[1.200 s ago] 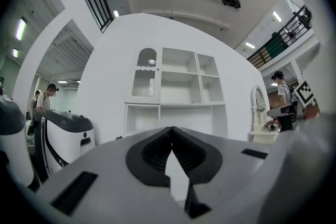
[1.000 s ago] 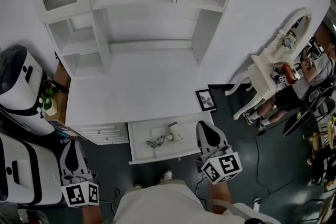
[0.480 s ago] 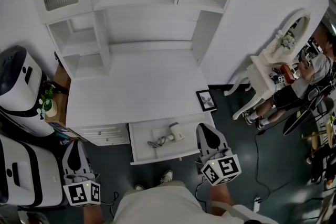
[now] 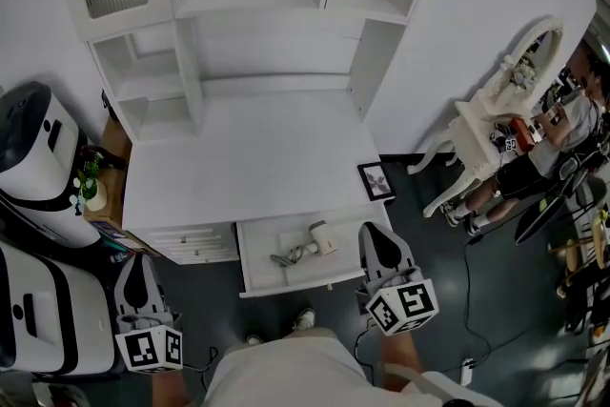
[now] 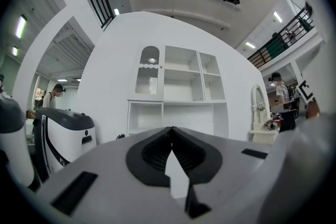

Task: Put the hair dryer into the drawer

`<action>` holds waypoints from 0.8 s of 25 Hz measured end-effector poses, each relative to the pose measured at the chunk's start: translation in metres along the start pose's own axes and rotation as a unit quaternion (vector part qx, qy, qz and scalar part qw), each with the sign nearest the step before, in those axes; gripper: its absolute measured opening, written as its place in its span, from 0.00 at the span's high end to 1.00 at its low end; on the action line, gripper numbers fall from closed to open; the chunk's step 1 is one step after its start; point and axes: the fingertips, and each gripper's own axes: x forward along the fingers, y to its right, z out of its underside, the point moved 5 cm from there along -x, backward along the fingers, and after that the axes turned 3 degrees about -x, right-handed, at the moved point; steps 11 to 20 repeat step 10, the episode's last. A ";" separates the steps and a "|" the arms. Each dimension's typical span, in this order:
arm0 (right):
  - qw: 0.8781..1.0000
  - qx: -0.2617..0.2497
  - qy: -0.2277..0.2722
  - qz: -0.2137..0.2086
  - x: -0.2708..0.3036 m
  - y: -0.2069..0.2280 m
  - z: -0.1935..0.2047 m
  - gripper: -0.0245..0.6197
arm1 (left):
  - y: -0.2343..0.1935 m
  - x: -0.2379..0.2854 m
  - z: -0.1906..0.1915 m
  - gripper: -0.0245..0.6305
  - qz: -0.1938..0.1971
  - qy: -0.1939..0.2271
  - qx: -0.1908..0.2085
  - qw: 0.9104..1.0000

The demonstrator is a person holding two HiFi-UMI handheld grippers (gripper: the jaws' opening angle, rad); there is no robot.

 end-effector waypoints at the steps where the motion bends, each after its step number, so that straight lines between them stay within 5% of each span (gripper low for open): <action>1: 1.000 -0.001 0.000 0.001 -0.001 -0.001 0.000 0.95 | 0.000 -0.001 0.001 0.94 0.001 -0.001 0.000 1.000; 20: 1.000 -0.005 -0.002 0.008 -0.010 -0.010 0.003 0.95 | -0.004 -0.009 0.003 0.94 0.007 0.002 -0.003 1.000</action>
